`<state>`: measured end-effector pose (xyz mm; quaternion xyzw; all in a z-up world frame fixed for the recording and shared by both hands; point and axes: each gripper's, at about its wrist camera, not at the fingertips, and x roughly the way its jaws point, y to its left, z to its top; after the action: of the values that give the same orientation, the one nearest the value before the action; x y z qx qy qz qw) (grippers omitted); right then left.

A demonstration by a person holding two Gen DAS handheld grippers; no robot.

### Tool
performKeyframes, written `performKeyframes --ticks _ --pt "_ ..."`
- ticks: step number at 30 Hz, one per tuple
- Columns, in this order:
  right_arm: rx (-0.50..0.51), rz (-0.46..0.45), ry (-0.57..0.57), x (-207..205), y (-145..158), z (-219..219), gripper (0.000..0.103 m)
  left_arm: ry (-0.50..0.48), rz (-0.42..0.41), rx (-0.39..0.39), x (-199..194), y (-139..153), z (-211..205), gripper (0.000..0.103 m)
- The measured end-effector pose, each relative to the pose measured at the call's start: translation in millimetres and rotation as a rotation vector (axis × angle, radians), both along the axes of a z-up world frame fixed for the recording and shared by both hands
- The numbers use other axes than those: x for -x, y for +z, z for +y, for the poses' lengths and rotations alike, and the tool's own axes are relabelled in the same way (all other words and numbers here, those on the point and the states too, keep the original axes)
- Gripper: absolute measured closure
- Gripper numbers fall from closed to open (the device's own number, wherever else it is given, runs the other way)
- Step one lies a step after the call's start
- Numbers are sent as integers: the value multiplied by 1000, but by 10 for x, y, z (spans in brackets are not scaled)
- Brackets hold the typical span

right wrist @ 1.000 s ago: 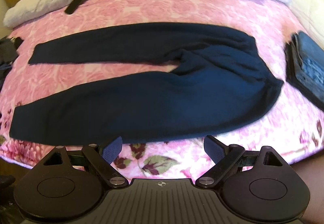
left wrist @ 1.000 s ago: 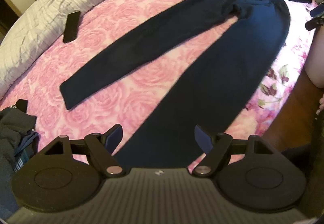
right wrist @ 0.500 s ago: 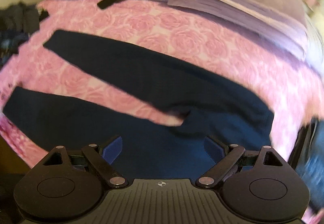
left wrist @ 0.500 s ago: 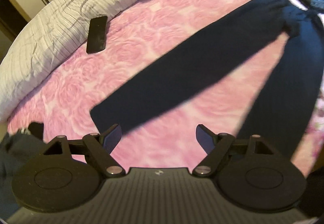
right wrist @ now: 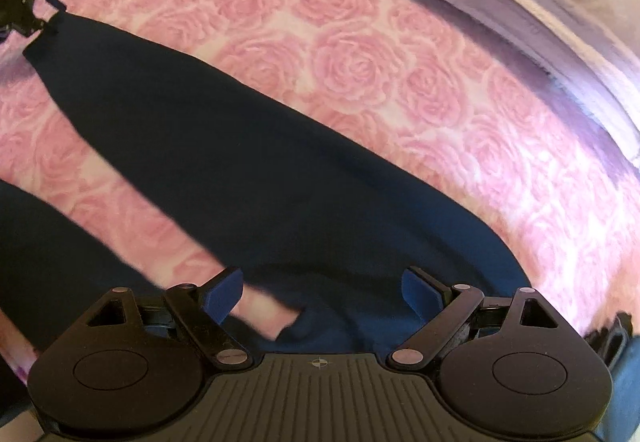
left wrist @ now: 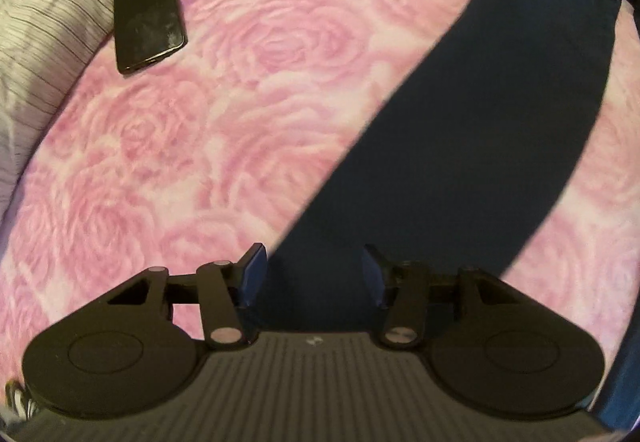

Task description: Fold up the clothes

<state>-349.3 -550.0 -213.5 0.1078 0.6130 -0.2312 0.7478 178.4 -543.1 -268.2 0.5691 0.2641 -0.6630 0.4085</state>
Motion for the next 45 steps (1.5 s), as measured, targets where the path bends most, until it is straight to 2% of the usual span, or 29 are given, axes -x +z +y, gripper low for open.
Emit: performKeyframes --ticks 3,7,10,12,14,17,19,23,27,28,29,30,33,36,37,38,39,43,45 --pt "-17 20 28 -56 -152 -176 13 -41 36 -61 -70 -88 -188 57" --pt "-33 25 42 -81 -269 -442 13 -130 38 -157 -43 -224 -322 58" --pt "-37 31 64 -57 -308 -624 13 -149 37 -209 -4 -236 -392 64" --pt "-39 38 76 -24 -338 -764 13 -170 34 -238 42 -224 -402 84" --pt "-44 40 82 30 -350 -916 13 -193 28 -264 92 -211 -408 99" --pt "-54 52 104 133 -376 -1127 13 -243 -44 -250 230 -167 -324 99" --pt "-69 80 149 227 -433 -1269 13 -240 -108 -205 309 -112 -255 99" --pt "-62 173 346 403 -574 -1514 13 -222 -207 -102 489 32 8 100" --pt "-128 138 341 524 -747 -1941 13 -173 -244 -49 551 174 126 100" --pt "-147 129 344 528 -798 -2025 20 -162 -252 -40 566 212 141 100" --pt "-163 129 354 518 -856 -2102 37 -153 -261 -32 583 246 154 100" --pt "-177 141 373 489 -925 -2169 43 -152 -273 -32 612 250 156 100" --pt "-210 182 448 410 -1140 -2292 45 -151 -307 -31 705 262 173 100" --pt "-210 167 481 434 -1054 -2264 45 -150 -340 -35 799 267 201 100" --pt "-207 157 489 451 -1001 -2244 61 -141 -346 -34 829 288 215 100" --pt "-204 147 496 468 -947 -2224 91 -132 -353 -33 861 311 229 100" --pt "-201 137 503 484 -894 -2204 101 -124 -363 -27 894 352 249 100" --pt "-190 98 532 551 -680 -2123 101 -64 -390 43 1034 758 410 100" --pt "-127 34 534 705 -375 -1949 101 -40 -402 97 1152 1076 602 100"
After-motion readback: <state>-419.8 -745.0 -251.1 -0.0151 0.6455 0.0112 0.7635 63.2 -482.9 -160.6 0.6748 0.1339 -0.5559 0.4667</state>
